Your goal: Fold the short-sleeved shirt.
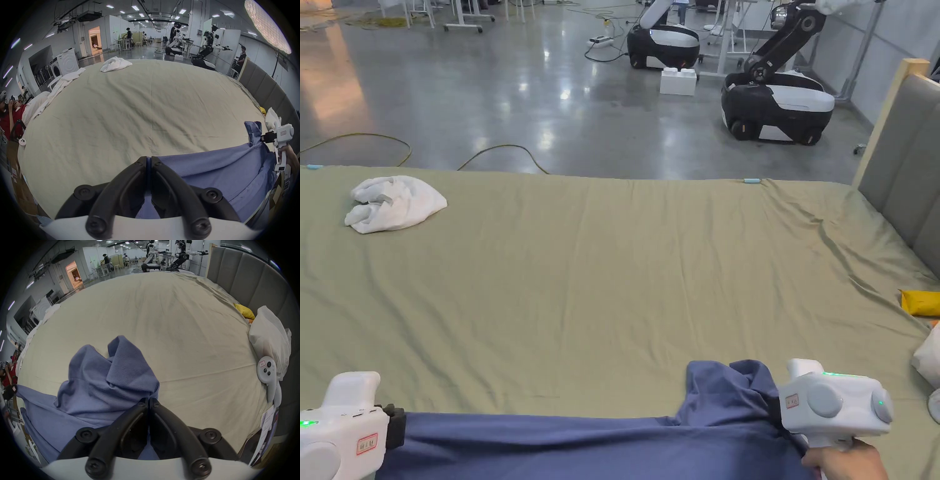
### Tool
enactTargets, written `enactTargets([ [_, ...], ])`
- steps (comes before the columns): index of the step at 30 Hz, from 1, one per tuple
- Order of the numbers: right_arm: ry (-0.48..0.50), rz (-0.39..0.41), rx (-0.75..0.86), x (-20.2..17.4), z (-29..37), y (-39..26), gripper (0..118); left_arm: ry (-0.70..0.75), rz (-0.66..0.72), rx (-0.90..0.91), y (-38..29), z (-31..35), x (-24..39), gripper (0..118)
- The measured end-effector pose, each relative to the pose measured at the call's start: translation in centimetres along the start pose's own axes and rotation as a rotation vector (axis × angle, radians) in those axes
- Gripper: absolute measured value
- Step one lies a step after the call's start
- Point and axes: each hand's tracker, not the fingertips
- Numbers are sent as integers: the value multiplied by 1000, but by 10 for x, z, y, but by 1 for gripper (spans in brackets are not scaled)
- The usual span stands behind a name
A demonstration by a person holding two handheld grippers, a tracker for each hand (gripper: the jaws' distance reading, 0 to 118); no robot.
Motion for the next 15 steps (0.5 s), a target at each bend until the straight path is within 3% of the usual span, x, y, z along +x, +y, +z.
enactTargets([
  [6,52,-42,120,1,46,-5,1,-21,29,18,2,1,-4,7],
  [15,64,2,255,-2,139,-31,1,-67,44,94,-1,47,-16,7],
])
